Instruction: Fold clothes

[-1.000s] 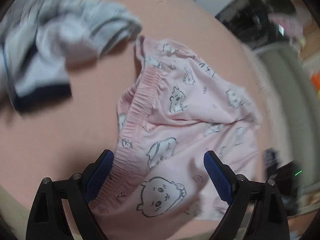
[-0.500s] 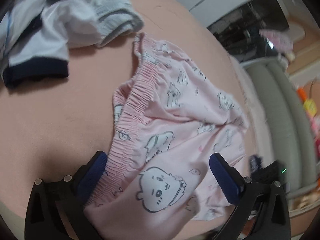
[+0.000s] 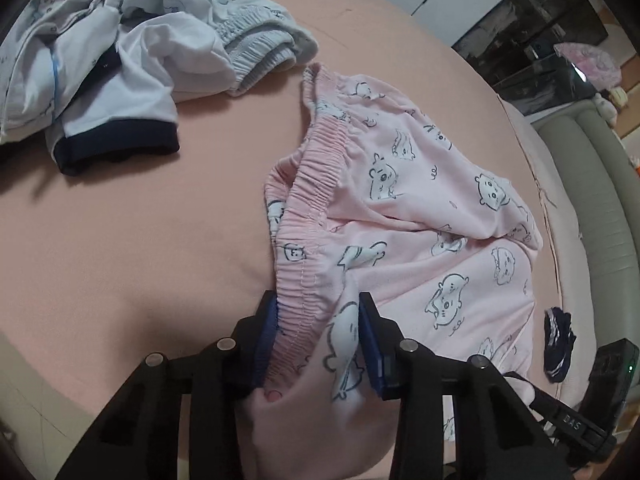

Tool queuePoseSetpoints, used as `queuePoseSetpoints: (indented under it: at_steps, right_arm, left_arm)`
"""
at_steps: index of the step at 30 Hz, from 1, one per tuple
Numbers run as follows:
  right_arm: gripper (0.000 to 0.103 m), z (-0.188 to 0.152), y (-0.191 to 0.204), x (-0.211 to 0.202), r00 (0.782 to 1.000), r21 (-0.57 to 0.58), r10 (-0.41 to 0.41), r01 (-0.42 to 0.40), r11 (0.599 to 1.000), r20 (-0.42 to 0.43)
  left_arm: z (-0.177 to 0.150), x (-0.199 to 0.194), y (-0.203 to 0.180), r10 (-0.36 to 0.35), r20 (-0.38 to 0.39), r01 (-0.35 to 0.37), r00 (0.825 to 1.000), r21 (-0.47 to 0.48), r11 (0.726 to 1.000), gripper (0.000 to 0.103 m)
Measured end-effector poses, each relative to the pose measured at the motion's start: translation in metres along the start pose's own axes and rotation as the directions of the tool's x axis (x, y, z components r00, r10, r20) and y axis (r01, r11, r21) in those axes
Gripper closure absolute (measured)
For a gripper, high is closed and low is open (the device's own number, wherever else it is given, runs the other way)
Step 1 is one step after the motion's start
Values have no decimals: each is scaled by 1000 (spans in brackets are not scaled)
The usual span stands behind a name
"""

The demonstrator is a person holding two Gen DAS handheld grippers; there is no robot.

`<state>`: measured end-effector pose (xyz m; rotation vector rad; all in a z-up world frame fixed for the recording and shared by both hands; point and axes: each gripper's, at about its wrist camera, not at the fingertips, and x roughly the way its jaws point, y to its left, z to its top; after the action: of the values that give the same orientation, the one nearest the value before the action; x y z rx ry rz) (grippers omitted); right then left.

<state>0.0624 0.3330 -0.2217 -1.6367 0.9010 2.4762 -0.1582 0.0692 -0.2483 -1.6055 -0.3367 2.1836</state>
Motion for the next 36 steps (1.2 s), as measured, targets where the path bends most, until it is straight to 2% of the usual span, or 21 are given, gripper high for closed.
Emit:
queuePoseSetpoints:
  at_steps: [3, 9, 13, 16, 19, 21, 23, 25, 26, 27, 32, 36]
  right_arm:
    - [96, -3, -21, -7, 995, -14, -97, 96, 995, -17]
    - [96, -10, -55, -24, 990, 20, -138, 138, 990, -31]
    - [97, -17, -64, -36, 953, -53, -300, 298, 953, -29]
    - [97, -23, -83, -46, 964, -17, -262, 262, 965, -52]
    - [97, -15, -90, -57, 978, -6, -207, 207, 978, -18]
    - [95, -8, -94, -64, 985, -2, -170, 170, 985, 8]
    - [90, 2, -94, -69, 990, 4, -134, 134, 991, 33]
    - [64, 14, -93, -71, 993, 9, -105, 105, 994, 45]
    - [45, 20, -92, -71, 993, 6, -105, 104, 995, 52]
    - [37, 27, -90, -71, 993, 2, -106, 106, 994, 60]
    - [36, 69, -66, -53, 994, -11, -77, 78, 997, 80]
    - [36, 105, -44, -30, 995, 7, -43, 42, 999, 91]
  left_arm:
    - [2, 2, -1, 27, -13, -27, 1000, -1, 1000, 70]
    - [4, 0, -12, 124, -33, -120, 992, 95, 988, 72]
    - [5, -5, -17, 164, -27, -159, 986, 135, 978, 72]
    - [8, -11, -18, 173, -16, -168, 985, 154, 974, 72]
    - [13, -23, -17, 173, 10, -172, 985, 174, 970, 71]
    - [24, -31, -18, 174, 29, -176, 984, 194, 965, 63]
    - [34, -35, -19, 178, 38, -182, 983, 207, 961, 29]
    - [44, -37, -20, 176, 46, -181, 983, 216, 959, 16]
    - [50, -38, -20, 174, 50, -181, 983, 220, 959, 16]
    - [55, -40, -21, 173, 54, -181, 983, 224, 958, 16]
    - [82, -45, -23, 166, 73, -179, 983, 247, 952, 16]
    - [106, -29, -30, 164, 27, -164, 986, 289, 943, 16]
